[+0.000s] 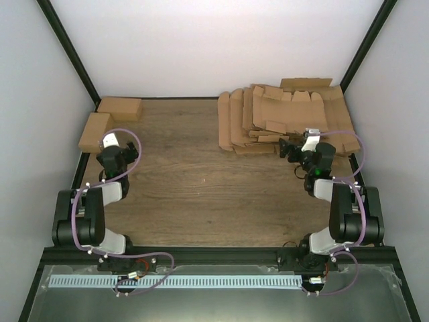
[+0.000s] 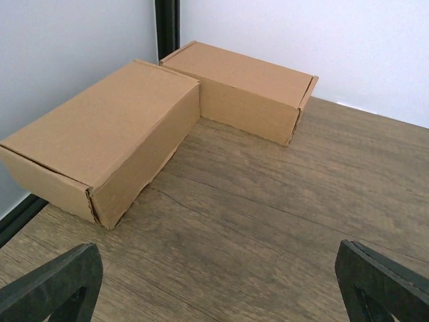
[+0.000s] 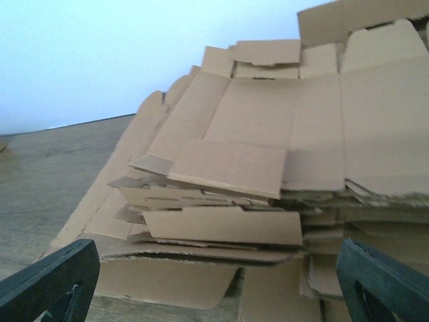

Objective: Fold the paper box

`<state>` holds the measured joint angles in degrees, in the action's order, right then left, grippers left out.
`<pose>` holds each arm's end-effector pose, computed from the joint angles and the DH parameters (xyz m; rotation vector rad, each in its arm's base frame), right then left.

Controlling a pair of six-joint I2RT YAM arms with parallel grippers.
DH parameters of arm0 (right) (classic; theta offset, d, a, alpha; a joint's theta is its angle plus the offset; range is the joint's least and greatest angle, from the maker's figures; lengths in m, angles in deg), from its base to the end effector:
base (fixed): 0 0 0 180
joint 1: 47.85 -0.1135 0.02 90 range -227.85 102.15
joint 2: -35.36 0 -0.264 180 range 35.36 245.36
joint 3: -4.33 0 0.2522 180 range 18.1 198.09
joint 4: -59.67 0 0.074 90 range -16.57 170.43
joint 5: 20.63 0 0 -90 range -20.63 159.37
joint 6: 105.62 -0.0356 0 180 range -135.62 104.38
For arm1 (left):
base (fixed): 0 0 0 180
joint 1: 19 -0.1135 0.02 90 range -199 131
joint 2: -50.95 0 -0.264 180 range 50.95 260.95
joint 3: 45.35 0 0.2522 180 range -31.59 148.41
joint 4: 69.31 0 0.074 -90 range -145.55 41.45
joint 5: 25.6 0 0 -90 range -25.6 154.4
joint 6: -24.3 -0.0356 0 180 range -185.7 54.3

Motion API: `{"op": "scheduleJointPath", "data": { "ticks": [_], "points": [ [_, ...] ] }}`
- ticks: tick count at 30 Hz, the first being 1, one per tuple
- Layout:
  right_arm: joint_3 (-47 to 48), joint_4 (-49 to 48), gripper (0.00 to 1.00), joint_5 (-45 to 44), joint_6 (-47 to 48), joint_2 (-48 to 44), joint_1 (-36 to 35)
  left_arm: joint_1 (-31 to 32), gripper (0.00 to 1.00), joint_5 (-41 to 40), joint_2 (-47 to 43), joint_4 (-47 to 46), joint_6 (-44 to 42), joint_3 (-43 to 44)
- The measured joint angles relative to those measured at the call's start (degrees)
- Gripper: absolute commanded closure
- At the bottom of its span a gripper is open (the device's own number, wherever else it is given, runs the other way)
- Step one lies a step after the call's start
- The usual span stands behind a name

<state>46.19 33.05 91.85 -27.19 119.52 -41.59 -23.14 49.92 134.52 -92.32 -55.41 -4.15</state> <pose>0.2824 -0.0173 0.1775 0.0112 1.8441 0.4260 0.2777 0.0290 0.1699 -0.4069 1.8570 0.1682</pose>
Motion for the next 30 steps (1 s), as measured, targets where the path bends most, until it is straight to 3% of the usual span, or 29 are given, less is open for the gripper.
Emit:
{"op": "scheduleJointPath", "data": {
  "ticks": [6,10,20,23,30],
  "points": [
    [0.3,-4.3,0.00,1.3,1.5,0.7,0.3,-0.9,0.07,3.5,0.3,-5.5,-1.5,-3.3],
    [0.5,-6.3,0.00,1.1,2.0,1.1,0.5,-0.9,0.05,5.6,0.8,-8.8,-2.5,-4.9],
    [-2.8,-6.9,0.00,0.8,3.0,-2.4,1.1,1.9,0.00,3.3,0.7,-14.5,-4.6,-7.2],
    [-5.2,-8.3,0.00,-0.5,3.2,-3.8,1.1,3.3,0.00,3.6,2.8,-22.3,-6.5,-10.0],
    [-8.5,-12.5,0.00,-0.2,4.8,-0.6,1.1,4.7,0.00,4.1,4.6,-24.5,-9.2,-12.0]
  ]
}}
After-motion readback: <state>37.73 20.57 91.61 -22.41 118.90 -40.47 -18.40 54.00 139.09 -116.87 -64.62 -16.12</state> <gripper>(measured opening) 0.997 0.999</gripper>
